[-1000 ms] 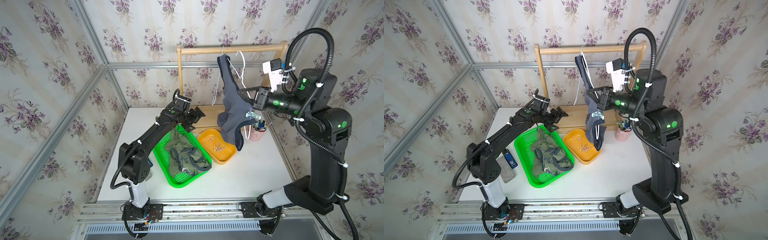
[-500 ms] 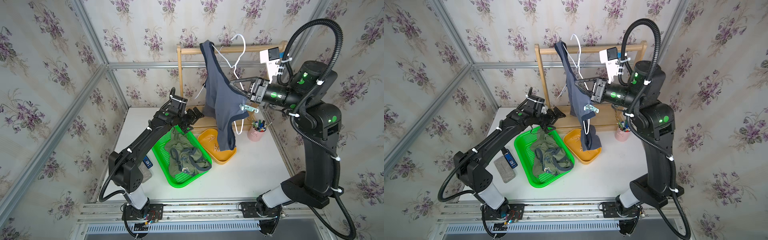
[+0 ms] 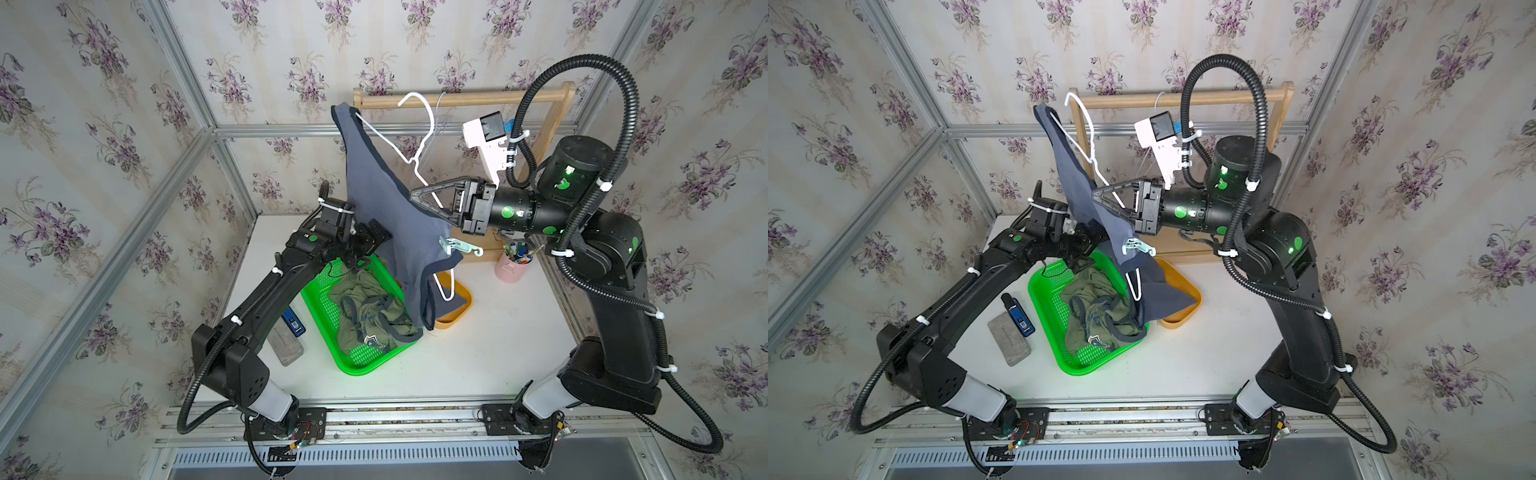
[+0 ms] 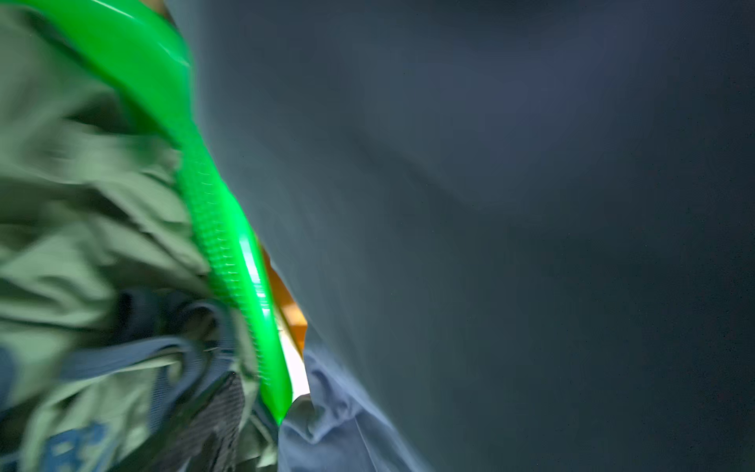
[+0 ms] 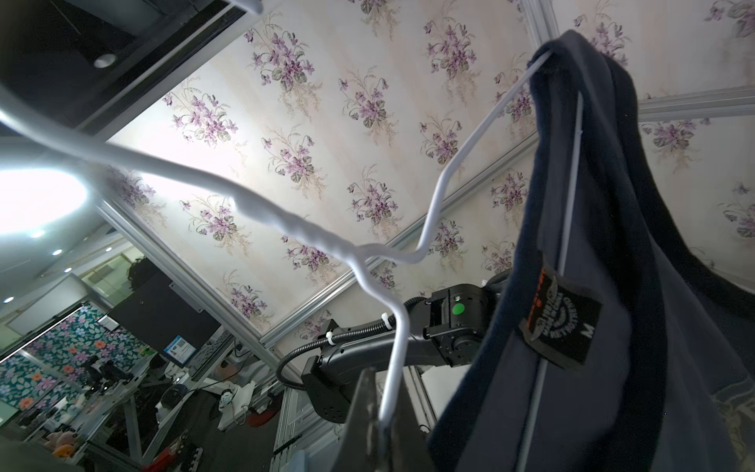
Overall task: Remove the clothespins securing tank tops to the hanger
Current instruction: Adjust the hanger.
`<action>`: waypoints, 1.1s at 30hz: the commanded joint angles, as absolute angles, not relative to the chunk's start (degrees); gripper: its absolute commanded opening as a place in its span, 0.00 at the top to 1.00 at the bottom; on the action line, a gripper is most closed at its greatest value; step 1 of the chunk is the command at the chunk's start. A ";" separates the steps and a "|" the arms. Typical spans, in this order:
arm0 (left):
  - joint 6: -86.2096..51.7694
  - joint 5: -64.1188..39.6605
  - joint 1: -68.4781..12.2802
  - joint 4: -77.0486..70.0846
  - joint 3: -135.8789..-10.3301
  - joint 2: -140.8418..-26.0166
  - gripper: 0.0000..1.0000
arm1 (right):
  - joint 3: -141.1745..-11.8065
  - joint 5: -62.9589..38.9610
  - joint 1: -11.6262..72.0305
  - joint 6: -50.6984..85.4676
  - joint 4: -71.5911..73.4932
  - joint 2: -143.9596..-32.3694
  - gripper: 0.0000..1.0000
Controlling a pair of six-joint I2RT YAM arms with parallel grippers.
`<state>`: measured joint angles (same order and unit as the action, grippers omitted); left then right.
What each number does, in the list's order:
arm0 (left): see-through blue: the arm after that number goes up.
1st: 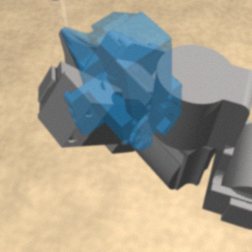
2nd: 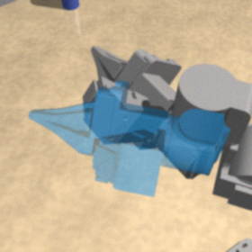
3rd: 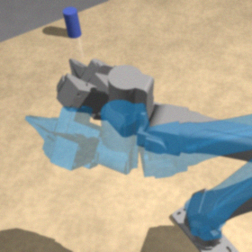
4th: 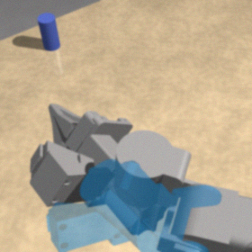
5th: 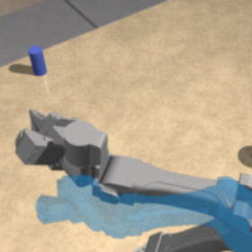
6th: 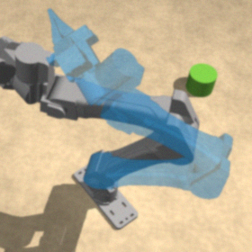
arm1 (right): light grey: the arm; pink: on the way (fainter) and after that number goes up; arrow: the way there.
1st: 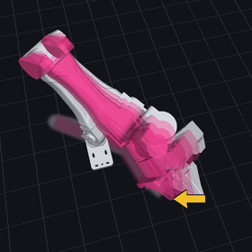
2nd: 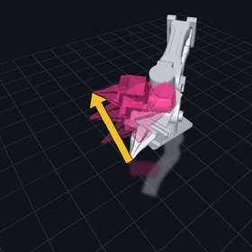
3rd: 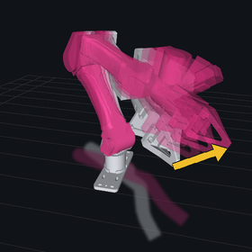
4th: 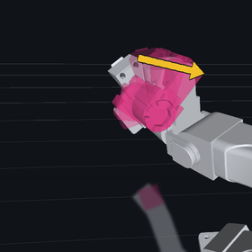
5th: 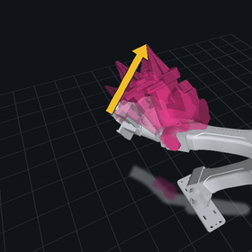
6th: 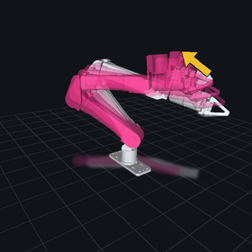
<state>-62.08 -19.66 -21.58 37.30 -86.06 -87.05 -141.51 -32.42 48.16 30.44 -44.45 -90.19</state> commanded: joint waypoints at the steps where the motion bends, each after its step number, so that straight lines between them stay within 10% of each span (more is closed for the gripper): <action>1: -62.05 -19.60 -17.72 37.44 -82.48 -82.89 0.01 | -141.94 -28.77 52.80 30.60 -39.29 -89.95 1.00; 25: -61.70 -15.33 -10.49 42.84 -85.25 -66.61 0.01 | -145.97 -29.24 63.71 30.94 -34.27 -94.59 1.00; 33: -61.06 -14.49 -9.73 43.76 -81.07 -64.59 0.01 | -122.85 -36.52 57.66 34.14 -25.63 -88.62 1.00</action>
<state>-61.84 -15.20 -10.00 42.65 -82.28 -65.10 -129.14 -32.71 59.83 31.46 -33.52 -91.07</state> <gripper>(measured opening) 0.993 0.056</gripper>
